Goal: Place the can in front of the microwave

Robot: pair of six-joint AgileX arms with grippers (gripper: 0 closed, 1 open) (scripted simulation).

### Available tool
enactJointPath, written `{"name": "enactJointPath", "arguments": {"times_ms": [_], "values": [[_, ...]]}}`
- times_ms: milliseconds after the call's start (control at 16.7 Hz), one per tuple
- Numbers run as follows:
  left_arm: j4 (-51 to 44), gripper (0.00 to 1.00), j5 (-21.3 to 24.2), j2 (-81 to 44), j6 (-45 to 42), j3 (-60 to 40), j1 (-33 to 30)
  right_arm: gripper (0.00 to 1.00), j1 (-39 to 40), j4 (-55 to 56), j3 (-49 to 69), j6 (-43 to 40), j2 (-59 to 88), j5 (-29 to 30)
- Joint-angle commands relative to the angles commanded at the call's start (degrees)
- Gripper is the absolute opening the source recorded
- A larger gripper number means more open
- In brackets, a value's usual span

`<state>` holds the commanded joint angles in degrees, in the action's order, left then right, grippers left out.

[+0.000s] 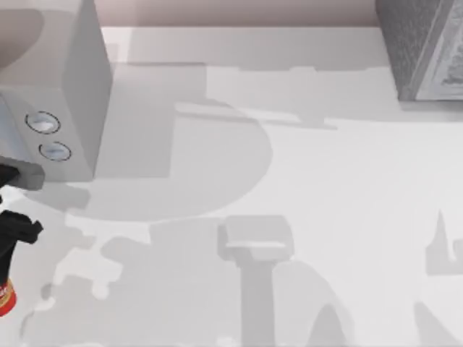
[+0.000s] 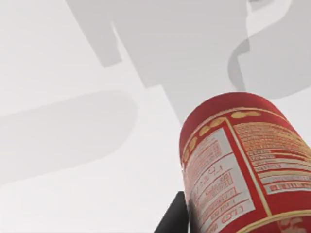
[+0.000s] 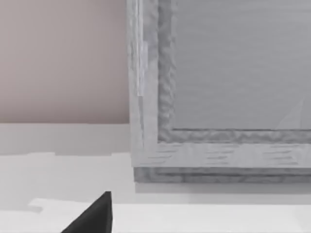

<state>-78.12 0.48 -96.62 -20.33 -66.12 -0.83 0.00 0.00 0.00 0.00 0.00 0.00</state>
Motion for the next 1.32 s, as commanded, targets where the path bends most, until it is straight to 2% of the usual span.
{"name": "enactJointPath", "arguments": {"times_ms": [300, 480, 1320], "values": [[8.9, 0.0, -0.6, 9.1, -4.7, 6.9, 18.6, 1.0, 0.0, 0.0, 0.0, 0.0, 0.0, 0.0], [13.5, 0.0, -0.8, 11.9, -6.1, 8.0, 25.1, 1.0, 0.0, 0.0, 0.0, 0.0, 0.0, 0.0], [16.6, 0.0, -0.8, 12.1, -6.4, 9.6, 26.5, 1.0, 0.0, 0.0, 0.0, 0.0, 0.0, 0.0]]}}
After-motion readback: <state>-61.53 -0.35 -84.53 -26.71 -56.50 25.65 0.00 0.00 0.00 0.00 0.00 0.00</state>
